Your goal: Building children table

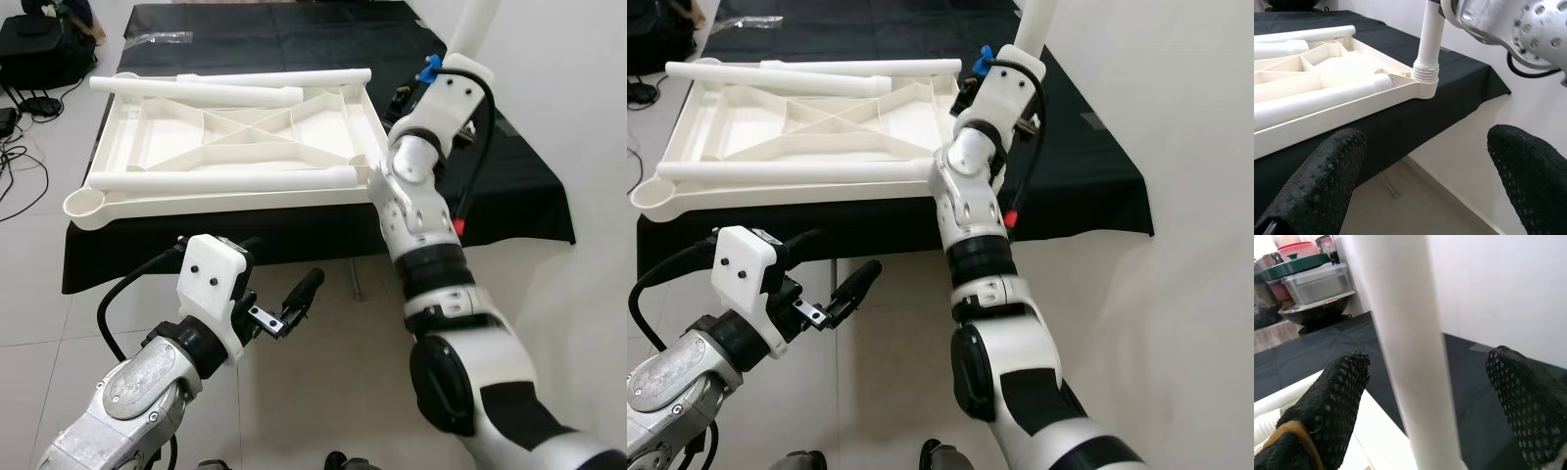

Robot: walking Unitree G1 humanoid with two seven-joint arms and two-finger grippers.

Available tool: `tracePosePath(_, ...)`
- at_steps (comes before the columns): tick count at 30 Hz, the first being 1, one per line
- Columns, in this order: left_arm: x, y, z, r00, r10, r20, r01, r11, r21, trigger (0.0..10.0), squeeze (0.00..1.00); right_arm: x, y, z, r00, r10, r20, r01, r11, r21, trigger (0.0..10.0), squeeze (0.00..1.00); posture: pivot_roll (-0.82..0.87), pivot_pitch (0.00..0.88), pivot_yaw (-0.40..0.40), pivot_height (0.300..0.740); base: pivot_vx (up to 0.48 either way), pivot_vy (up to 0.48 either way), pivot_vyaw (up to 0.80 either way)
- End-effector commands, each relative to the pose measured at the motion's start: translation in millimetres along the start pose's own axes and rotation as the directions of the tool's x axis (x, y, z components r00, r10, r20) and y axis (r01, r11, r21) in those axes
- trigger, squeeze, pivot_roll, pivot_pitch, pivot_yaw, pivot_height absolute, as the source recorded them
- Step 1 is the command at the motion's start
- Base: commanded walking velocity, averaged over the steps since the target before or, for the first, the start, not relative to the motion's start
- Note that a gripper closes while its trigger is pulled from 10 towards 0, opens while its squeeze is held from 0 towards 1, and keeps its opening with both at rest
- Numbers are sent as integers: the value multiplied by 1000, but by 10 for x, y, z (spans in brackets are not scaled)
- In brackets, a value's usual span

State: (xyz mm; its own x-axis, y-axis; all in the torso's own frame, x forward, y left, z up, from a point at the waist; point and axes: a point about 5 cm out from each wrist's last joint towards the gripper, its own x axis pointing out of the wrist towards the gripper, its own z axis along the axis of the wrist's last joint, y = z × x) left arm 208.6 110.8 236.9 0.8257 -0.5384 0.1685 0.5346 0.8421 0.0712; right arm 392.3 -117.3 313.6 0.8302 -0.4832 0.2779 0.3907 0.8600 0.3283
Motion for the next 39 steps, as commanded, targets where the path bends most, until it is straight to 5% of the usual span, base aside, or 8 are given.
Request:
tracePosePath(1,-10,2,-49,1000,-4,-21,4,1000,-2,10000,0,-22,15,21,1000,16,18,-16,1000,-22,10000,0,107,182,-75,740,0,0,0)
tracePosePath(17,-14,37,-90,999,24,-30,-25,1000,-4,10000,0,-420,-522,-544,932,331,-145,-352,923,-154,10000,0,94,189,-79,740,0,0,0)
tracePosePath(18,-12,92,-150,995,83,-55,-83,997,7,10000,0,-598,-674,-675,847,504,-169,-526,841,-126,10000,0,91,189,-76,740,0,0,0)
tracePosePath(19,-12,92,-150,995,83,-55,-83,997,7,10000,0,-598,-674,-675,847,504,-169,-526,841,-126,10000,0,91,189,-76,740,0,0,0)
tracePosePath(20,-12,126,-183,990,123,-64,-122,992,10,10000,0,-723,-759,-758,785,587,-197,-615,779,-126,10000,0,90,189,-76,740,0,0,0)
tracePosePath(26,-11,137,-207,988,138,-71,-137,990,18,10000,0,-829,-837,-804,749,620,-232,-654,748,-112,10000,0,90,189,-76,740,0,0,0)
tracePosePath(31,-36,109,-306,982,167,-91,-167,986,10,10000,0,-1193,-932,-985,633,712,-303,-759,647,-65,10000,0,86,184,-76,740,0,0,0)
tracePosePath(39,-31,122,-347,977,191,-99,-190,981,28,10000,0,-1254,-984,-983,600,740,-305,-791,606,-86,10000,0,82,180,-75,740,0,0,0)
